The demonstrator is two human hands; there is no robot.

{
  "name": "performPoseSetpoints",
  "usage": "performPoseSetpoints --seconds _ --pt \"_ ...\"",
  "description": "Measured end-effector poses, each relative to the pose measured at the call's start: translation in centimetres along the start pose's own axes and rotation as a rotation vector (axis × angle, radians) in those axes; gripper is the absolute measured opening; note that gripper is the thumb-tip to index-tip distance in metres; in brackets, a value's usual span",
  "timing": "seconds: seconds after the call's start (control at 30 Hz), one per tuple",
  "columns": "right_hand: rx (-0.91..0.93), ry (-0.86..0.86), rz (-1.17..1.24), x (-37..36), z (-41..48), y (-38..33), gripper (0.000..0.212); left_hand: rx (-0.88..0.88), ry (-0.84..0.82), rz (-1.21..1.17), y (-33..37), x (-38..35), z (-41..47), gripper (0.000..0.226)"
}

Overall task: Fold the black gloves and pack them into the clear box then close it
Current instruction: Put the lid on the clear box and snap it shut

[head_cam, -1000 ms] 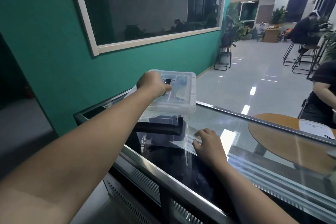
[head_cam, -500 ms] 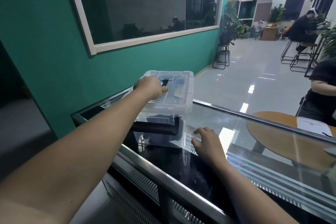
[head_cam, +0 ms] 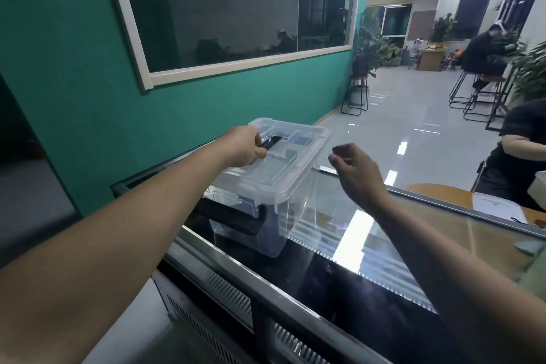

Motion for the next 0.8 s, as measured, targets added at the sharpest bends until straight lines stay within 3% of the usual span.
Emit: performPoseSetpoints --seconds 0.13,0.37,0.57,0.8 --pt "0.04 0.052 -0.11 2.7 2.9 -1.1 0.036 -0.106 -0.038 0.075 0.0 0.3 -0.3 0.027" --pt "-0.134 -0.002 -0.134 4.8 4.8 0.9 0.041 -0.22 -0.129 0.111 0.2 0.4 -1.0 0.037" --pt "-0.508 -0.138 0.358 4.7 3.9 4.2 0.046 -0.269 -0.169 0.115 0.9 0.3 -1.0 0.039" --pt "-0.665 -0.338 0.509 2.9 1.8 5.1 0.045 -0.257 -0.124 0.08 0.6 -0.1 -0.7 0.041"
Point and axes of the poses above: each hand's wrist, its own z-axis towards the middle knuckle, its own x-axis out of the back of the hand, y = z × x, the point moved 3 cm from there along z, towards the middle knuckle
